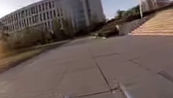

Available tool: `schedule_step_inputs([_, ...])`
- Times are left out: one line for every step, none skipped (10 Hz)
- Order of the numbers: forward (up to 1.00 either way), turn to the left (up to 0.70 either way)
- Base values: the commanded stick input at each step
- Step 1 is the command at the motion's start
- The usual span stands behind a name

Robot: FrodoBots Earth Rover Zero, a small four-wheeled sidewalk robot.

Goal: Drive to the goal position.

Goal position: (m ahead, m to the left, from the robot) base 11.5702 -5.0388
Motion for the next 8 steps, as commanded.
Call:
schedule_step_inputs([0.70, 0.00])
schedule_step_inputs([0.70, 0.00])
schedule_step_inputs([0.70, 0.00])
schedule_step_inputs([0.70, 0.00])
schedule_step_inputs([0.70, 0.00])
schedule_step_inputs([0.70, 0.00])
schedule_step_inputs([0.70, 0.00])
schedule_step_inputs([0.70, 0.00])
